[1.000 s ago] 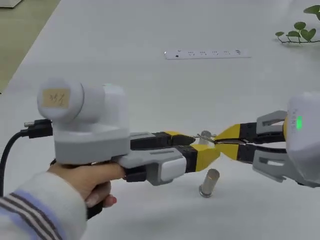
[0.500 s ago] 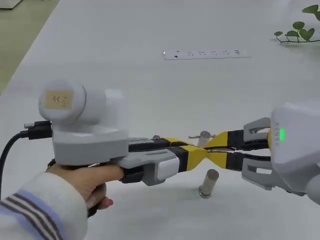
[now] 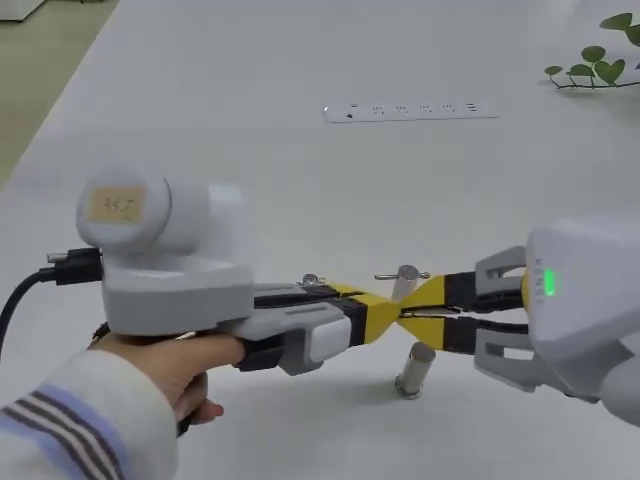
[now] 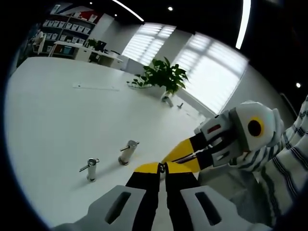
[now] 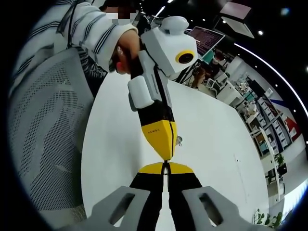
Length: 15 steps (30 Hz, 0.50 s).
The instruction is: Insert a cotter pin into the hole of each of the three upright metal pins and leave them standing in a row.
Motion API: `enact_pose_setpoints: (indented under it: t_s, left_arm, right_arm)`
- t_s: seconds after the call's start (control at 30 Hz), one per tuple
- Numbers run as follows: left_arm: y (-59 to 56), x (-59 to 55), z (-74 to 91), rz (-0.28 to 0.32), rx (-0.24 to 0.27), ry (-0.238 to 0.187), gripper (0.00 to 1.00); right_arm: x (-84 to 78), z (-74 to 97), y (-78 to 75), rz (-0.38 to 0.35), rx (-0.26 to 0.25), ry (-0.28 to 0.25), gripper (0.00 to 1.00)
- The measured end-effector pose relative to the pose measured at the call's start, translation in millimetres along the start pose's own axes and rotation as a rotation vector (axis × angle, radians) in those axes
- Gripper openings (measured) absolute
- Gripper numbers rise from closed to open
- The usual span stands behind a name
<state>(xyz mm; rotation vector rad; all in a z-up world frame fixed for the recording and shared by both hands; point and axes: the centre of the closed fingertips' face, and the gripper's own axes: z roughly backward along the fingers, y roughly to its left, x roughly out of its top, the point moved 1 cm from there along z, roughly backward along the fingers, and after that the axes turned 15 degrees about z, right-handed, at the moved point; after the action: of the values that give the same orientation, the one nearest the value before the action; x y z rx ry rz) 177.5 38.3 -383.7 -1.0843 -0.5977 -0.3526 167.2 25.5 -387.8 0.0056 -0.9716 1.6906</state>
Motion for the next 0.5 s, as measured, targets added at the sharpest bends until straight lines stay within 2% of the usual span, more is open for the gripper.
enact_pose_setpoints:
  t_s: [0.07, 0.27, 0.37, 0.5]
  left_arm:
    - [-1.8, -1.6, 2.1, -0.014, -0.017, 0.010, 0.00]
    - [-1.1, 0.2, 5.7, 0.054, -0.014, -0.012, 0.00]
    - [-1.1, 2.8, 6.9, 0.058, -0.010, -0.030, 0.00]
    - [-1.7, 2.5, 8.4, 0.062, -0.005, -0.025, 0.00]
  right_arm:
    - [1.6, -0.1, 1.1, -0.003, 0.002, -0.006, 0.00]
    - [4.2, 0.5, -0.3, -0.011, -0.006, -0.017, 0.00]
    - [5.0, 0.5, -2.0, -0.017, -0.014, -0.022, 0.00]
    - [5.8, 0.2, -2.3, -0.020, -0.017, -0.030, 0.00]
